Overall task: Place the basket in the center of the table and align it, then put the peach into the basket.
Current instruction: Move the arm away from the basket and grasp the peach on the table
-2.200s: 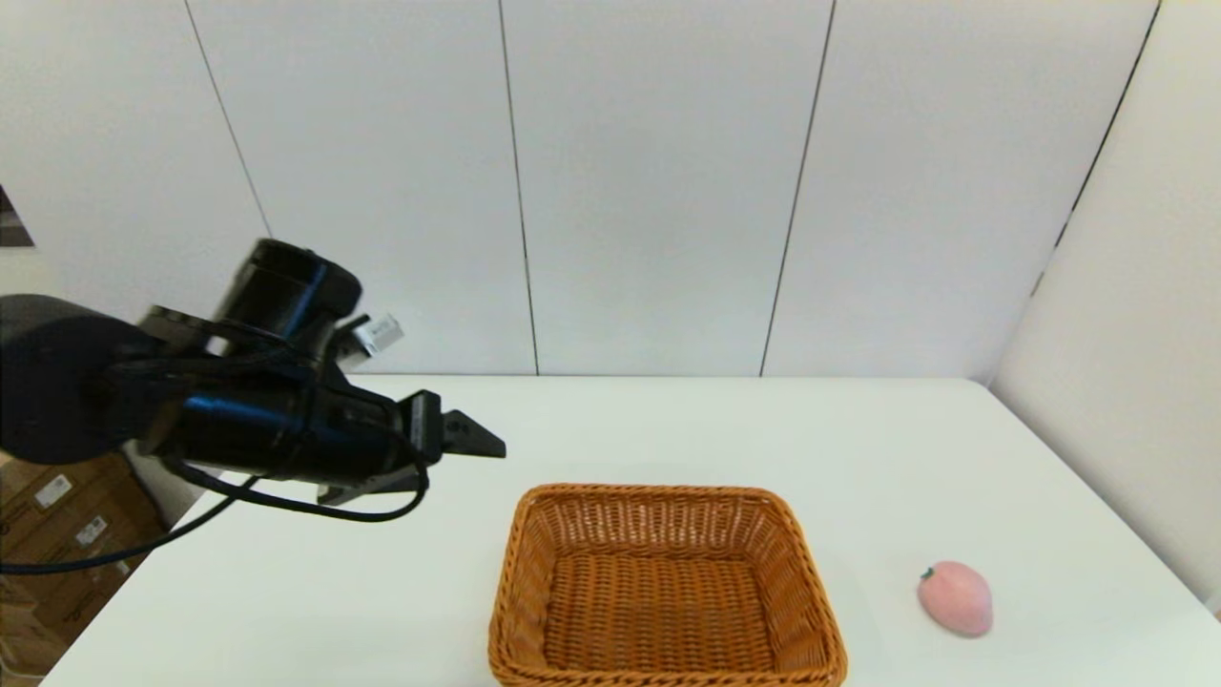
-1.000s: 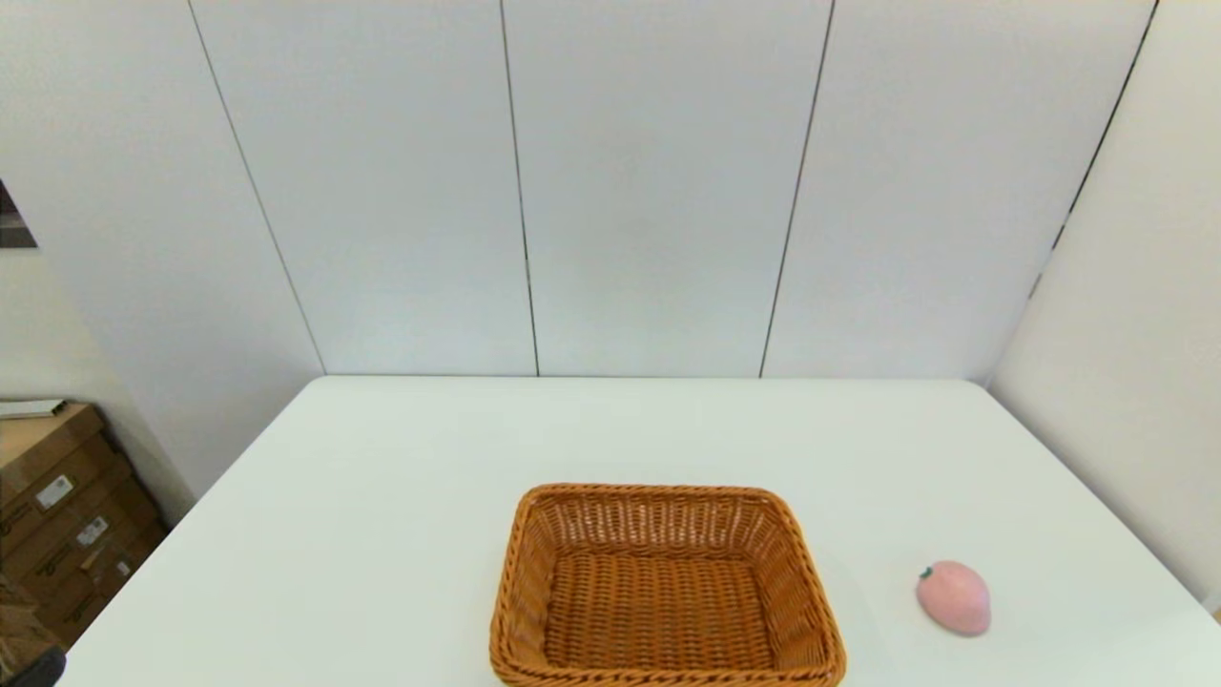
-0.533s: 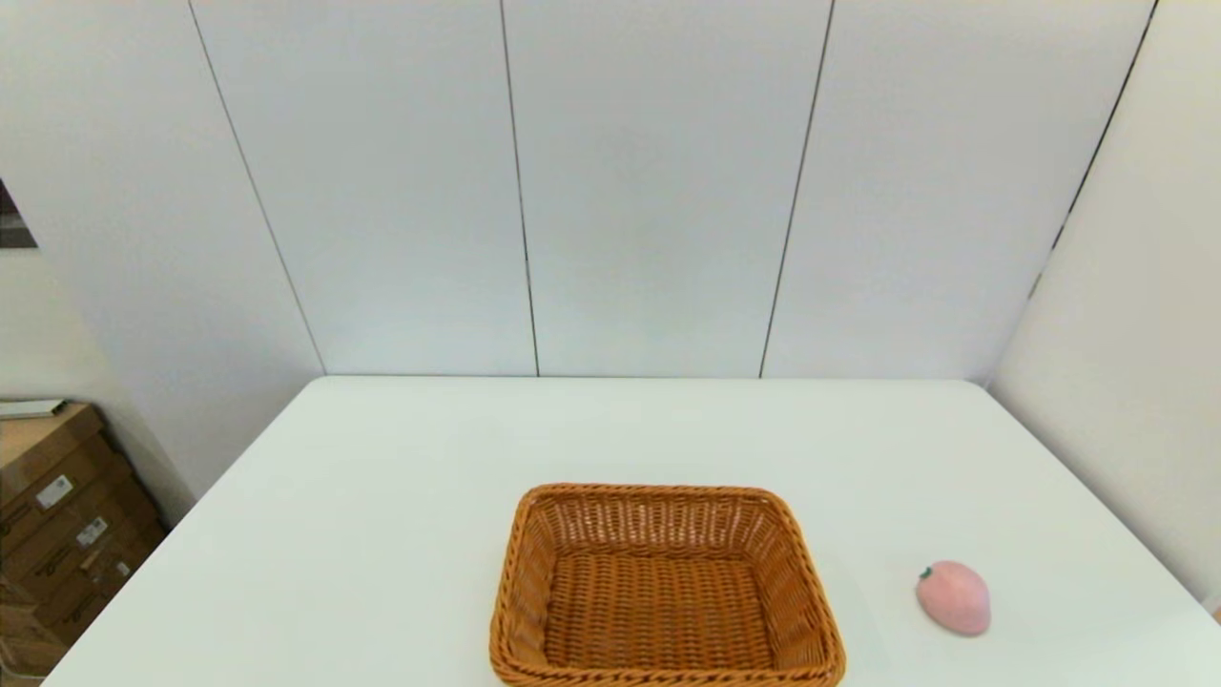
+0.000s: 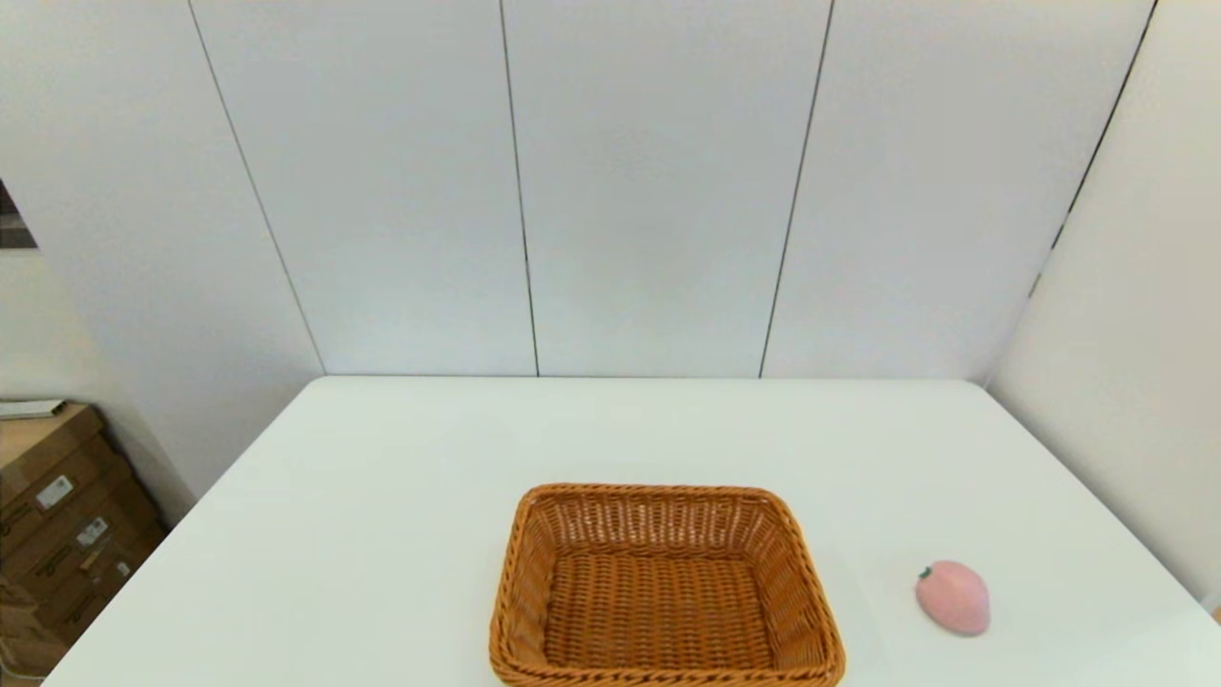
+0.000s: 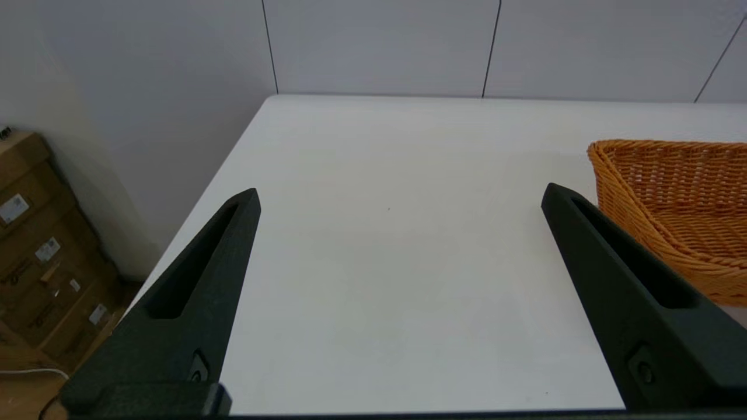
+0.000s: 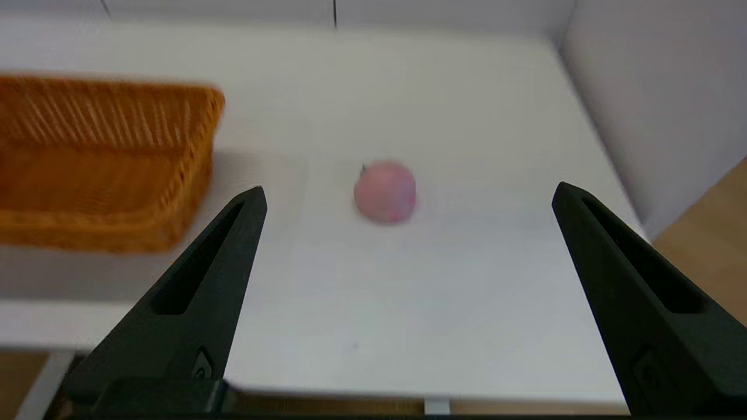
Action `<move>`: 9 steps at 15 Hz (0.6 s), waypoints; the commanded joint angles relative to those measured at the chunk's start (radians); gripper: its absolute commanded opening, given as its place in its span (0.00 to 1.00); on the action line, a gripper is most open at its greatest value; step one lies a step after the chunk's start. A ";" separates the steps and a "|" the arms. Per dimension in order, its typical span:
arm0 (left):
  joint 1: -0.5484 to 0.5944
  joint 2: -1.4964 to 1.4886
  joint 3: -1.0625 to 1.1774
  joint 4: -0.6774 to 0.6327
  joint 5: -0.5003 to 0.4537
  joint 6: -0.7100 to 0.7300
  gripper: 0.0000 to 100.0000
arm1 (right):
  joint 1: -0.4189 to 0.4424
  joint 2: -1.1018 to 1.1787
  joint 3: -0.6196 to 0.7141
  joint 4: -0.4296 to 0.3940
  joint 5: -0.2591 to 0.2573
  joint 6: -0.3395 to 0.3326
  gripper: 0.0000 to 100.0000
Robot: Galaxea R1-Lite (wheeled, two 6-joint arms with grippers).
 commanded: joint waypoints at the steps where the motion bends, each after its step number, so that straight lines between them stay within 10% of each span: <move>1: 0.000 -0.001 0.003 -0.001 0.000 -0.006 1.00 | 0.001 0.938 -0.202 -0.043 -0.008 -0.052 1.00; 9: 0.000 -0.001 0.004 -0.003 0.000 -0.027 1.00 | 0.026 1.474 -0.214 -0.394 -0.002 -0.041 1.00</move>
